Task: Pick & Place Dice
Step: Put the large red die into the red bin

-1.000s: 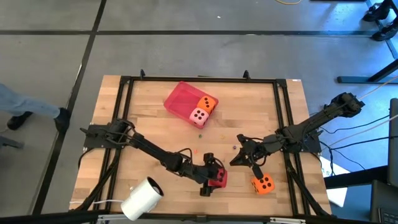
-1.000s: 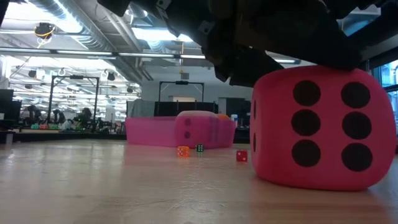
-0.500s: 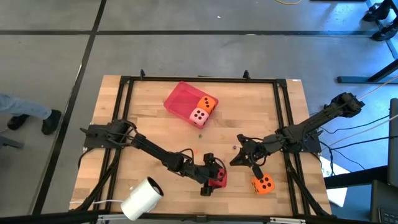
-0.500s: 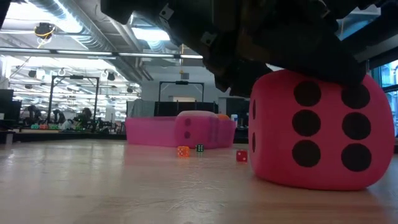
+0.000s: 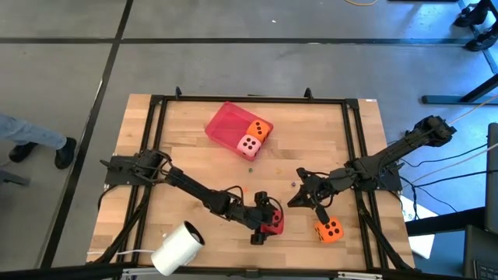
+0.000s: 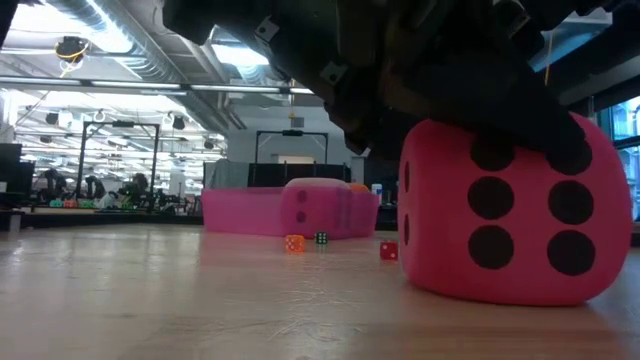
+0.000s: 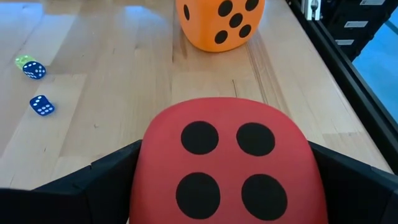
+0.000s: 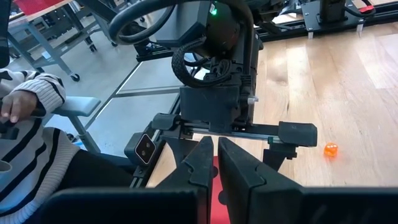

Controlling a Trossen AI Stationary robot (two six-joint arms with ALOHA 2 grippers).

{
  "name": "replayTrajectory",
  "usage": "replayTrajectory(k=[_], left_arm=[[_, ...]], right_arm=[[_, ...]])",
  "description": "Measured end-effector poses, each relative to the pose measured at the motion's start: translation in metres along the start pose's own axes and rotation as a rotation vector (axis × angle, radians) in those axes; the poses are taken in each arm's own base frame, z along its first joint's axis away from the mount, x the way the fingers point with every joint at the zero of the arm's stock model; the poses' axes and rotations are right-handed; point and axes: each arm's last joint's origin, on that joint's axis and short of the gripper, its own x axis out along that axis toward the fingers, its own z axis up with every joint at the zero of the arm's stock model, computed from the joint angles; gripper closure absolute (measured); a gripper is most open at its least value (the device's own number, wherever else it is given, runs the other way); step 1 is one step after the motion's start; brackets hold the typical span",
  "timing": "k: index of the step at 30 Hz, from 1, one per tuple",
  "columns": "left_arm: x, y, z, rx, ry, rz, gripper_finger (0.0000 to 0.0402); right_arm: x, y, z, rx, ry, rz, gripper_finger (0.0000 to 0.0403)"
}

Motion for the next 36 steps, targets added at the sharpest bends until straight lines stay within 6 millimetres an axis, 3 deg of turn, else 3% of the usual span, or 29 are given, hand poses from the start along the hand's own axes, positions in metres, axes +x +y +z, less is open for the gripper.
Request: replayTrajectory(k=[9, 36], left_arm=[[0.0004, 0.0005, -0.001, -0.047, 0.001, 0.011, 0.0004], [-0.0056, 0.0051, 0.0069, 0.055, -0.029, 0.095, 0.0019]], right_arm=[[0.0, 0.0, 0.0, 0.0, 0.0, 0.0, 0.0376], [0.0, 0.0, 0.0, 0.0, 0.0, 0.0, 0.0376]])
